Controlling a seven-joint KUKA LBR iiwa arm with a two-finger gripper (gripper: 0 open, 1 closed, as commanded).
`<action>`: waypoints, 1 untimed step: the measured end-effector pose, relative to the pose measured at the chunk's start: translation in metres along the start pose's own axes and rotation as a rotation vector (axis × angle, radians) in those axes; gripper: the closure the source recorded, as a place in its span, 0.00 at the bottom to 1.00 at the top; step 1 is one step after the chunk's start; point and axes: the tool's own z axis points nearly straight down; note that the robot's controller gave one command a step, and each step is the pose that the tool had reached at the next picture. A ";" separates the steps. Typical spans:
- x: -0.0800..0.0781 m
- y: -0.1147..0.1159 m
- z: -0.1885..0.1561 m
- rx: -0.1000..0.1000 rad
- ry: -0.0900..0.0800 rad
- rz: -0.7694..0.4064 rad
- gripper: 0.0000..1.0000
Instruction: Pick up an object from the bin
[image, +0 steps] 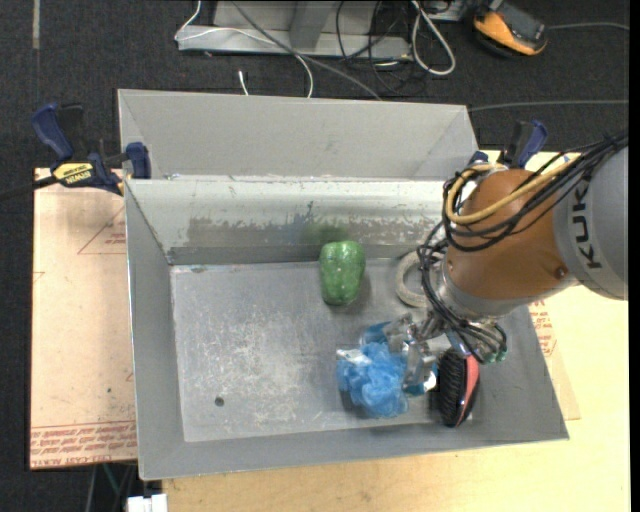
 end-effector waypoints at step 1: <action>-0.004 0.007 0.001 0.006 -0.008 0.016 1.00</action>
Offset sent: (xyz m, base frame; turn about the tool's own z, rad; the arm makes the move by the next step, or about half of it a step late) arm -0.0170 0.0008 -0.0676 -0.0584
